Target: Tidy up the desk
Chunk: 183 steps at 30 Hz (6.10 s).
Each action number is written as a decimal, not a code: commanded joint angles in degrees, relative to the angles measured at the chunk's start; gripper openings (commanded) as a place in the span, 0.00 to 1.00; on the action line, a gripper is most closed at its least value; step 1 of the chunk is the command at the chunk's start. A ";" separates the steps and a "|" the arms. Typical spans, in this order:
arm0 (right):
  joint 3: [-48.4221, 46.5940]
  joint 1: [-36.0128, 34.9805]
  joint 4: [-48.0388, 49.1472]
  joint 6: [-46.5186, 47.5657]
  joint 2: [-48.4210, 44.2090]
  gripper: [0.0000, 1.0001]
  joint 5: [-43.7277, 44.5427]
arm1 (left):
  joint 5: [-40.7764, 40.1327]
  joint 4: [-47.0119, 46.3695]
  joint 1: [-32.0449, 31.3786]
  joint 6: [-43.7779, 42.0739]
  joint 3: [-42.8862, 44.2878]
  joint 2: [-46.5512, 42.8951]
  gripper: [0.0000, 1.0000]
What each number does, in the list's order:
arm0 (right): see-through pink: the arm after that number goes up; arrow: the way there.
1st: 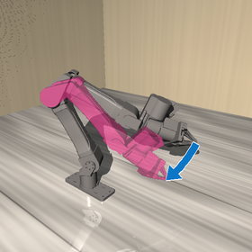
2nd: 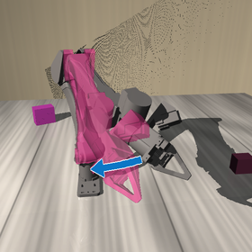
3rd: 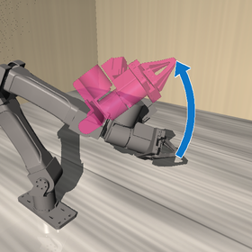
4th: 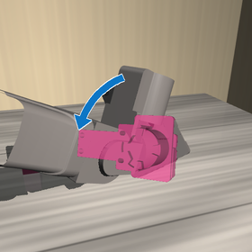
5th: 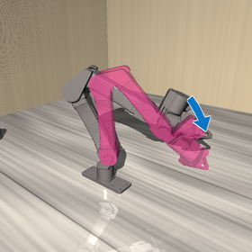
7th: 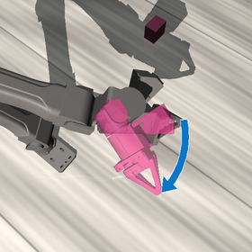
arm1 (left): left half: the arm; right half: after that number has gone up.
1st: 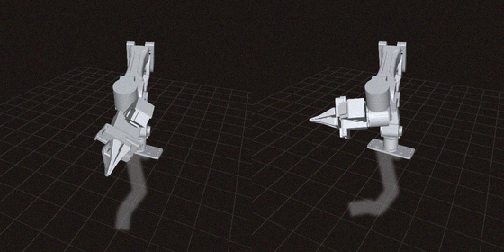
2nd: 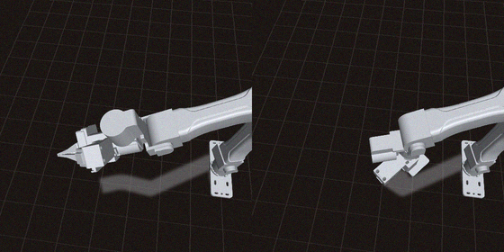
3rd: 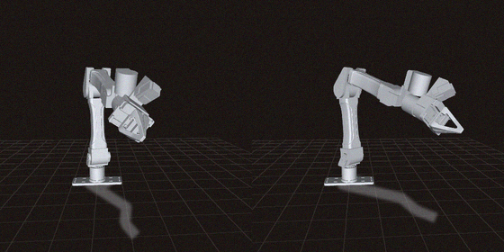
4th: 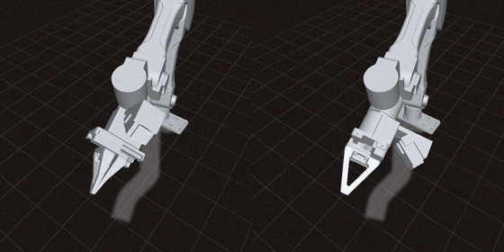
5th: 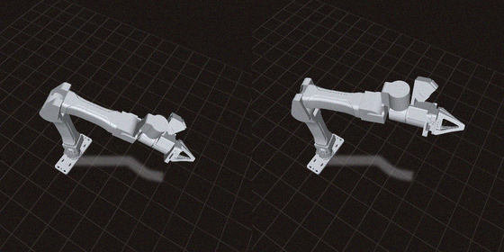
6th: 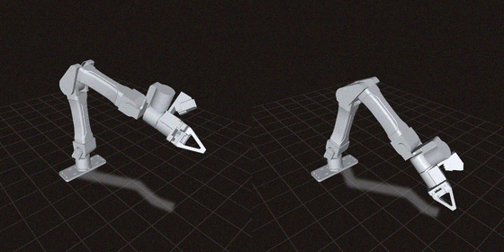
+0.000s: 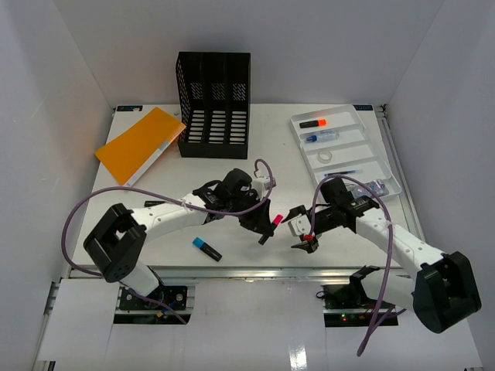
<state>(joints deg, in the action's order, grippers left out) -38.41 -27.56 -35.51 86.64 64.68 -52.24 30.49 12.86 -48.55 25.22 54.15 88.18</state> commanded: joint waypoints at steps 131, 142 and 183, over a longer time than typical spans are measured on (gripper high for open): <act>-21.24 11.79 18.82 -55.22 16.89 0.77 0.43 | -30.78 36.14 16.60 40.30 -16.30 -28.35 0.87; -15.18 13.08 22.11 -55.35 10.75 0.78 -1.47 | -30.63 28.53 16.64 40.03 -16.21 -17.49 0.74; -10.23 14.77 25.22 -54.15 5.00 0.79 -5.61 | -26.75 20.85 16.64 29.16 -12.91 -2.72 0.35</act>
<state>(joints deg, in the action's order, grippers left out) -49.60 -13.08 -11.84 31.67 71.71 -55.47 6.93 33.79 -31.99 58.16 41.00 82.40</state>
